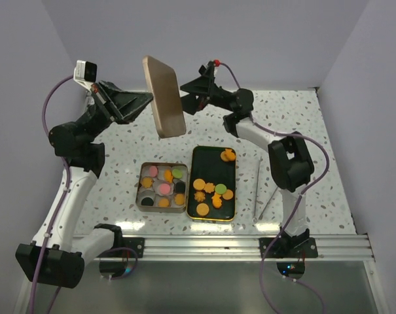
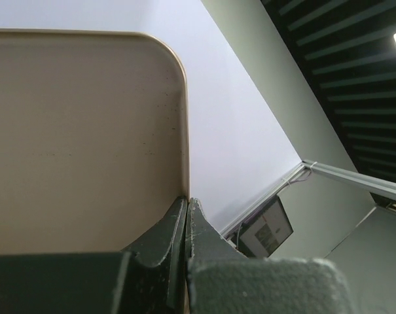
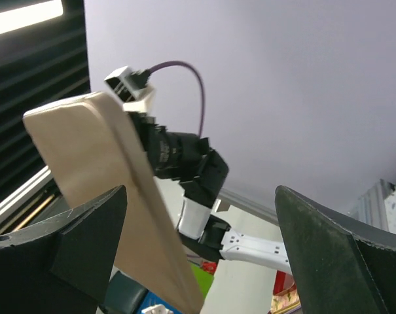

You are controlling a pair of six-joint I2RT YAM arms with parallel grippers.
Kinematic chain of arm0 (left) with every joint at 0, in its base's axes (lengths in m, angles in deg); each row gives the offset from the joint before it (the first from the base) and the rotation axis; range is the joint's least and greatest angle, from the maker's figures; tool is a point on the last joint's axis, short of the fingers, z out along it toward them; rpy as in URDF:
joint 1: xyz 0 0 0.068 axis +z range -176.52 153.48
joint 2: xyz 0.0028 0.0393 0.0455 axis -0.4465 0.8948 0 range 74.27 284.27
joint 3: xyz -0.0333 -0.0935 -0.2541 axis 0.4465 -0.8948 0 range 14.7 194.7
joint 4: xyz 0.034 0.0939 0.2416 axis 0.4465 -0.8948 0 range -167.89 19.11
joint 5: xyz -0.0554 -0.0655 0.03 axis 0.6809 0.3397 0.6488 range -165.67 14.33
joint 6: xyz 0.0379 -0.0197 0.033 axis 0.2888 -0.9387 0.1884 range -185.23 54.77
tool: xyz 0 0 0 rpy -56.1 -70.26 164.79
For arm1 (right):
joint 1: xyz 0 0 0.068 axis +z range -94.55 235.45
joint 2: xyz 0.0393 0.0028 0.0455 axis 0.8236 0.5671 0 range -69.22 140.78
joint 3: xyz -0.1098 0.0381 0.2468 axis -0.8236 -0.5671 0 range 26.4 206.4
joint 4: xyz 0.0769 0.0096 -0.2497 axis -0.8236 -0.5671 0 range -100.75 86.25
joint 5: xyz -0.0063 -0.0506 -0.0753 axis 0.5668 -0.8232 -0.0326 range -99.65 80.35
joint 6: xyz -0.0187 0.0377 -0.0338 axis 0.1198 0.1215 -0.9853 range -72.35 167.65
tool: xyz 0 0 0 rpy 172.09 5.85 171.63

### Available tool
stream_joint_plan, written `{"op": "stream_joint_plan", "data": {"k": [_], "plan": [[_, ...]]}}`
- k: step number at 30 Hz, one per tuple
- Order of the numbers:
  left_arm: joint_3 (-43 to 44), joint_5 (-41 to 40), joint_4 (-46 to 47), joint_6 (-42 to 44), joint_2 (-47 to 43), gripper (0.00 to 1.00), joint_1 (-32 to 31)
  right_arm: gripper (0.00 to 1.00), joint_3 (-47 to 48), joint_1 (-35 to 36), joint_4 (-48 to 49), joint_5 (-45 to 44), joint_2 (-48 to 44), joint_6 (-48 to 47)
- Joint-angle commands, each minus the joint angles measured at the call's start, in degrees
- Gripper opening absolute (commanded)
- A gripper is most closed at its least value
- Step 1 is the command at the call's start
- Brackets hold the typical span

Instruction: Pack the cookies

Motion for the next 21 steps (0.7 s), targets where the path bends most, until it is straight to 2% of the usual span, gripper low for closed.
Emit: {"op": "stream_joint_plan", "data": {"k": [1,6,9,10,13,14,20,21], "plan": [[-1.88,-2.23,6.43,-2.98,-1.23,0.00,0.43,0.98,1.42,1.41,22.18,-2.48,-4.25,12.37],[-4.08,-3.46,9.68,-4.13,-1.23,0.00,0.43,0.95,-1.40,2.72,22.18,-2.49,-8.91,12.28],[-4.52,-4.34,12.14,-5.01,-0.79,0.00,0.34,0.88,-1.93,4.48,22.09,-1.61,-11.02,12.54],[-4.69,-4.52,12.76,-5.53,-0.70,0.00,0.43,0.79,-2.20,4.66,22.09,-1.43,-11.55,12.63],[-5.39,-4.87,13.99,-6.50,-0.61,0.00,0.43,0.67,-5.00,4.75,22.01,-2.22,-14.45,12.28],[-5.74,-4.96,14.34,-6.68,-0.70,0.00,0.43,0.59,-5.71,4.66,22.01,-2.74,-15.15,12.28],[-8.64,-4.52,14.00,-7.56,-2.28,0.00,0.52,0.38,-9.66,4.75,22.01,-3.89,-20.77,11.93],[-9.17,-4.43,13.82,-7.82,-2.46,0.06,0.52,0.36,-10.19,4.75,22.09,-4.06,-22.00,11.93]]}}
